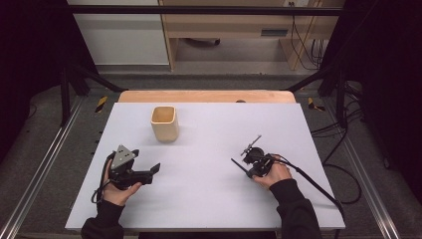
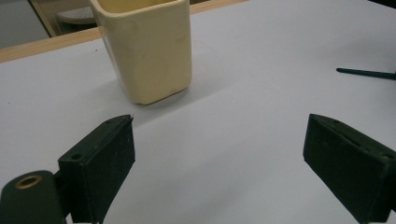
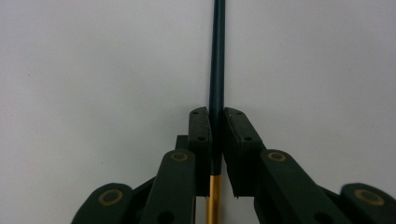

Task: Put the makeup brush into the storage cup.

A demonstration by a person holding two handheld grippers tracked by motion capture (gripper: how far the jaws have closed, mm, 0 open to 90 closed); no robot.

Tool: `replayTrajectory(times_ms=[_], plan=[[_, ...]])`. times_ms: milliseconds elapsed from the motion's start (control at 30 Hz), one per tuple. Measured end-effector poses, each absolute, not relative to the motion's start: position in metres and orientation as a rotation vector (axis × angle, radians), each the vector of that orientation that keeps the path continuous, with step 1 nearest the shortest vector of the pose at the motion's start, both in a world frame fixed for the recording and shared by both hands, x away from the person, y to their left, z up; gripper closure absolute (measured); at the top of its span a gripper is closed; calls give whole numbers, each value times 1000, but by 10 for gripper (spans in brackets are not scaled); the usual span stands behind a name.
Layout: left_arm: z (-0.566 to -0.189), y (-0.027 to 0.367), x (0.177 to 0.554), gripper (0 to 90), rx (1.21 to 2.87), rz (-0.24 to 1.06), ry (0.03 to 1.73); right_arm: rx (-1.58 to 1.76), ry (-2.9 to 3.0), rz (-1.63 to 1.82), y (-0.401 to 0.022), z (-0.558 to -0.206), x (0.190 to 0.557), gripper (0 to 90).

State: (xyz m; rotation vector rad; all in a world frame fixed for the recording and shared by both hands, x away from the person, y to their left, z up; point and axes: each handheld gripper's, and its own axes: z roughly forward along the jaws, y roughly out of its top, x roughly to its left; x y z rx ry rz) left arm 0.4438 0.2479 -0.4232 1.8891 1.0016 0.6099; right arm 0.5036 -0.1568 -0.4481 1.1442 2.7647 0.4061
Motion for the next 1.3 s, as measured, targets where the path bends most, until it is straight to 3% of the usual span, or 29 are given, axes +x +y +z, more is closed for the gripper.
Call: replayTrajectory(times_ms=[667, 1300], plan=[[-424, 247, 444, 94, 1902, 613, 993, 1154, 2765, 407, -157, -447, 504, 834], [-424, 243, 443, 96, 1917, 602, 977, 1048, 2735, 688, -155, -413, 491, 834]])
